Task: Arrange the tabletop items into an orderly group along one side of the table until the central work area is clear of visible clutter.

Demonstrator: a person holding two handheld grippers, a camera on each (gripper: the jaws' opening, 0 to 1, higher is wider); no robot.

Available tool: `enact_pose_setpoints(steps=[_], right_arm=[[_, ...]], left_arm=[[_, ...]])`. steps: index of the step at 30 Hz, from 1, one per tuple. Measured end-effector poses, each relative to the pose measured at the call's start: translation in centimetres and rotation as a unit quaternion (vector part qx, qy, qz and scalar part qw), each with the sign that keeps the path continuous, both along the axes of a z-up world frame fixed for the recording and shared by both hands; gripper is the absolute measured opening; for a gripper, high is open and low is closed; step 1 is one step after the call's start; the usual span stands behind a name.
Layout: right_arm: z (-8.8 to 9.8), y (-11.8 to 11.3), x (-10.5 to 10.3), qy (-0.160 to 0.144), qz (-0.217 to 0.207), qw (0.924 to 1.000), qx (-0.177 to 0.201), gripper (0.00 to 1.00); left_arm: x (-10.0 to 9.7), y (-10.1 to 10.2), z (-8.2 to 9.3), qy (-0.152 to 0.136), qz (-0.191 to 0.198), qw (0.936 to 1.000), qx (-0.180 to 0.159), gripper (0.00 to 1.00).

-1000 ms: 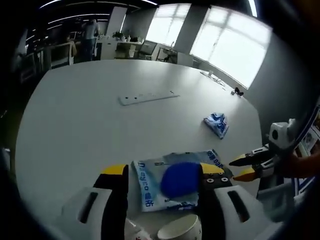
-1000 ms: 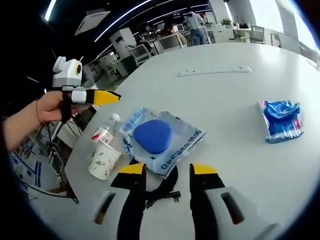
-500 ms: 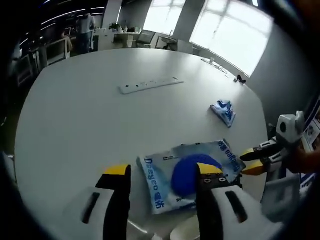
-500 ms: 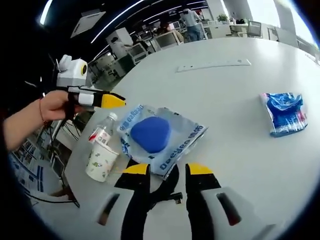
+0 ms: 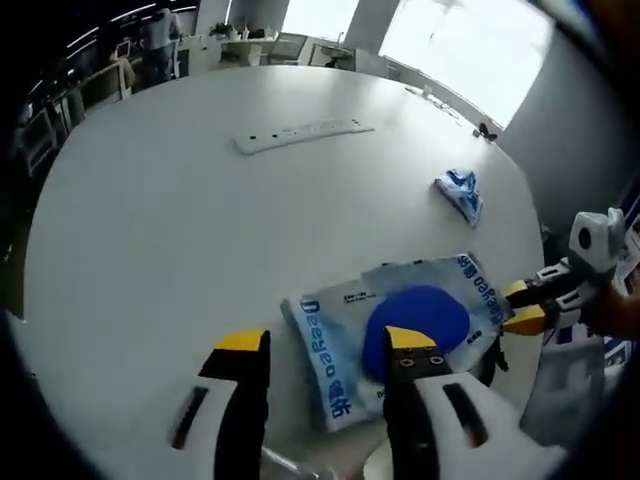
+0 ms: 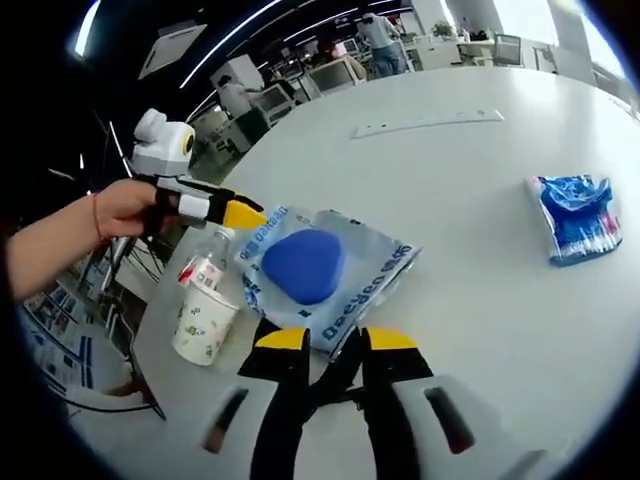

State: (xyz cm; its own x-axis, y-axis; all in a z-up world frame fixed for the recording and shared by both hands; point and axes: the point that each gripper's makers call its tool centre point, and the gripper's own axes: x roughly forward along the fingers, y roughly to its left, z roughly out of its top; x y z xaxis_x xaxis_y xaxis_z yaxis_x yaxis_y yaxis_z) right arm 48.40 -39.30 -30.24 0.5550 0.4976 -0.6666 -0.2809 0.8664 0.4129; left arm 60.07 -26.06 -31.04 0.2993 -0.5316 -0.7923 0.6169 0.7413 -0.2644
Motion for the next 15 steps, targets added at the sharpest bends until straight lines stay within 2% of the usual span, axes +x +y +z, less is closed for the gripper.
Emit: enact_pose_setpoints(steps=[10, 15], right_arm=[[-0.4, 0.3, -0.1, 0.007, 0.002, 0.9999, 0.007, 0.08], [-0.5, 0.4, -0.1, 0.01, -0.002, 0.9999, 0.011, 0.05]], left_arm=[[-0.2, 0.1, -1.1, 0.013, -0.014, 0.9997, 0.012, 0.33], [-0.2, 0.0, -1.5, 0.014, -0.021, 0.9996, 0.016, 0.24]])
